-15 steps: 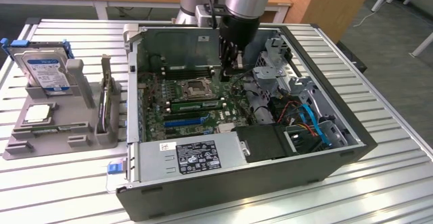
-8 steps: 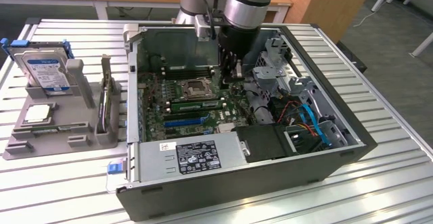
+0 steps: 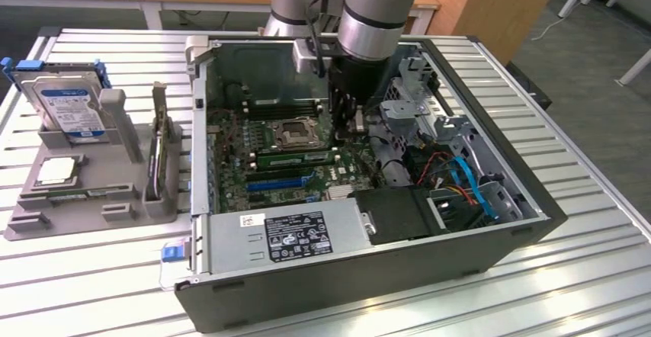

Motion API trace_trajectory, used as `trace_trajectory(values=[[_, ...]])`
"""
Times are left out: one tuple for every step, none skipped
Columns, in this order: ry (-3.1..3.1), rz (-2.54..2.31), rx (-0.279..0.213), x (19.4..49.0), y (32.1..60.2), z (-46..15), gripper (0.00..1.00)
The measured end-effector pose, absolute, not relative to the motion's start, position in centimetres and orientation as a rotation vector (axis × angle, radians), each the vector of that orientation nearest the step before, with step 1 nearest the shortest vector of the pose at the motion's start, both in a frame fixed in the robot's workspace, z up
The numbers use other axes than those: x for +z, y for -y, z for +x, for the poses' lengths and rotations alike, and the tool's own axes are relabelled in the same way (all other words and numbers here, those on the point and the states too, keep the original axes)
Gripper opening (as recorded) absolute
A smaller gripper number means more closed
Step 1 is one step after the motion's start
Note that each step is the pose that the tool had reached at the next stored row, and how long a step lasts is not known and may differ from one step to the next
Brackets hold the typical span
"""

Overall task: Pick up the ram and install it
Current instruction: 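Press down the ram until it locks into place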

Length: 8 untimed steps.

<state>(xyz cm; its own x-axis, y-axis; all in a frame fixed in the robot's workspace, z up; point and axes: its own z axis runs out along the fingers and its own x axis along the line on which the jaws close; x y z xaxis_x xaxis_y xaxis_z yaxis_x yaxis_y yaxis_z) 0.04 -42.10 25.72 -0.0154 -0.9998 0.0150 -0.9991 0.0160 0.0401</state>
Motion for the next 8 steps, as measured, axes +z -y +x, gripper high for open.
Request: trace_trajectory(values=[[2.211,2.177,-0.028,25.5,42.0,0.2,0.11],[2.211,2.177,-0.028,25.4,42.0,0.2,0.11],[2.211,2.177,-0.028,25.2,42.0,0.2,0.11],[2.211,2.176,-0.028,25.0,42.0,0.2,0.11],[2.211,2.176,-0.028,24.8,41.9,0.1,0.11],[2.211,2.176,-0.028,24.6,41.6,0.1,0.11],[2.211,2.176,-0.027,24.5,41.3,0.1,0.11],[2.211,2.176,-0.027,24.5,41.3,0.1,0.11]])
